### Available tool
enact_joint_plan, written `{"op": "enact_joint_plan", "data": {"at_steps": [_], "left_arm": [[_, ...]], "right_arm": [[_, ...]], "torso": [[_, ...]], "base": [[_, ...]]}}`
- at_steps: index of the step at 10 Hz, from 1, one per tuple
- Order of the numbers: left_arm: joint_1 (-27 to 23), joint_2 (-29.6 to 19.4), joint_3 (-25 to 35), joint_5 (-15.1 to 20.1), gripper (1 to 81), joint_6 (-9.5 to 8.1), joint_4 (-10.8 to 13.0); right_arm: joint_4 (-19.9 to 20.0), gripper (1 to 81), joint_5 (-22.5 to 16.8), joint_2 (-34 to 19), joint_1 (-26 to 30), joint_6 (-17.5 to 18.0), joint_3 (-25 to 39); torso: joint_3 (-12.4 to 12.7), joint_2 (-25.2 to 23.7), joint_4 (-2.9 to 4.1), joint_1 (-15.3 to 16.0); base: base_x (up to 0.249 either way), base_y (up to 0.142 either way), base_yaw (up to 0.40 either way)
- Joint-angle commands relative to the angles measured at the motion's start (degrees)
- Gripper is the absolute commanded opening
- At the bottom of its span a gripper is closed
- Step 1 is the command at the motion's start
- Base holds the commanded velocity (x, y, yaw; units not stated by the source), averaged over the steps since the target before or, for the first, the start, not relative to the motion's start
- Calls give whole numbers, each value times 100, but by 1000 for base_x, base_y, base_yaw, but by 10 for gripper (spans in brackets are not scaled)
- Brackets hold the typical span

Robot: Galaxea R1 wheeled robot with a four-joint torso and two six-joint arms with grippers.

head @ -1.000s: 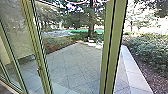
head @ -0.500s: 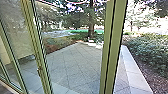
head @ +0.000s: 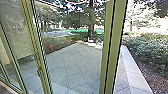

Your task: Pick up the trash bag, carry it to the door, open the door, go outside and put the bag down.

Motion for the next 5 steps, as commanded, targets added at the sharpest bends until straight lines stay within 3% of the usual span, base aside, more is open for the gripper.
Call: {"op": "enact_joint_plan", "data": {"at_steps": [1, 5], "left_arm": [[-380, -20, 22, 289, 10, 25, 44], [-380, -29, 22, 289, 10, 25, 44]], "right_arm": [[-63, 811, -429, 102, 251, -64, 62], [-63, 811, -429, 102, 242, -64, 62]], "torso": [[0, 0, 0, 0], [0, 0, 0, -2]], "base": [[0, 0, -266], [0, 0, -275]]}}
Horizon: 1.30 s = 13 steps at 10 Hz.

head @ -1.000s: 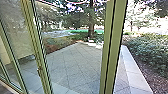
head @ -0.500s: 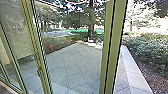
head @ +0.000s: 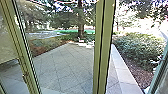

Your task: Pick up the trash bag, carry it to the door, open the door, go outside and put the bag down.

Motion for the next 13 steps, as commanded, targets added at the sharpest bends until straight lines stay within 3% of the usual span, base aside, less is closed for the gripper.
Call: {"op": "enact_joint_plan", "data": {"at_steps": [1, 8, 13], "left_arm": [[-333, -18, 21, 278, 10, 19, 42], [-333, -18, 21, 287, 10, 19, 15], [-333, -18, 21, 278, 10, 19, -2]], "right_arm": [[-66, 811, -427, 89, 257, -74, 70], [-66, 811, -427, 116, 249, -100, 71], [-74, 811, -427, 124, 258, -100, 36]], "torso": [[0, 0, 0, 0], [0, 0, 0, -2], [0, 0, 0, -2]], "base": [[0, 0, -282], [0, 0, -258], [0, 0, -25]]}}
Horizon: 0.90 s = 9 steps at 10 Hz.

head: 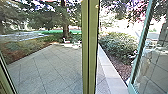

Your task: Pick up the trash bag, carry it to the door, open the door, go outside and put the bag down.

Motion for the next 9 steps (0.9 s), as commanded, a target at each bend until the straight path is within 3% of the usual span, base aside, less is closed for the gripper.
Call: {"op": "enact_joint_plan", "data": {"at_steps": [1, 6, 9], "left_arm": [[-332, 2, 21, 258, 10, 19, 18], [-323, 38, 12, 231, 10, 28, 79], [-332, 38, 21, 231, 10, 28, 79]], "right_arm": [[-68, 811, -429, 105, 251, -89, 28], [-77, 811, -429, 105, 251, -89, 10], [-77, 811, -429, 105, 251, -89, 10]], "torso": [[0, 0, 0, 0], [0, 0, 0, 0], [0, 0, 0, 0]], "base": [[0, 0, 0], [0, 0, 0], [0, -77, 0]]}}
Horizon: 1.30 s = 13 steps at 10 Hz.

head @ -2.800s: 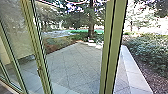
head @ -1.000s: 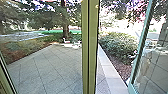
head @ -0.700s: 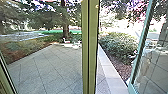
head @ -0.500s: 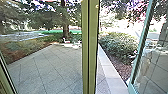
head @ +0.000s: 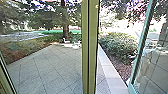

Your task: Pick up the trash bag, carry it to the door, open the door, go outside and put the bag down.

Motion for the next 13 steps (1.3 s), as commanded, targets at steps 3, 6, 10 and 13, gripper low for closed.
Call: {"op": "enact_joint_plan", "data": {"at_steps": [3, 6, 10, 13], "left_arm": [[-332, 2, 12, 245, 10, 22, 46], [-332, -7, 12, 245, 10, 22, 46], [-332, -7, 21, 245, 10, 22, 46], [-332, 2, 21, 245, 10, 30, 54]], "right_arm": [[-75, 811, -427, 100, 251, -81, 41], [-75, 811, -427, 100, 243, -81, 41], [-75, 811, -427, 100, 234, -81, 41], [-66, 811, -409, 100, 191, -81, 14]], "torso": [[0, 0, 0, -2], [0, 0, 0, 2], [0, -2, 0, 0], [0, -2, 0, 0]], "base": [[0, -84, 0], [0, -87, 0], [0, -107, 0], [0, -120, 0]]}}
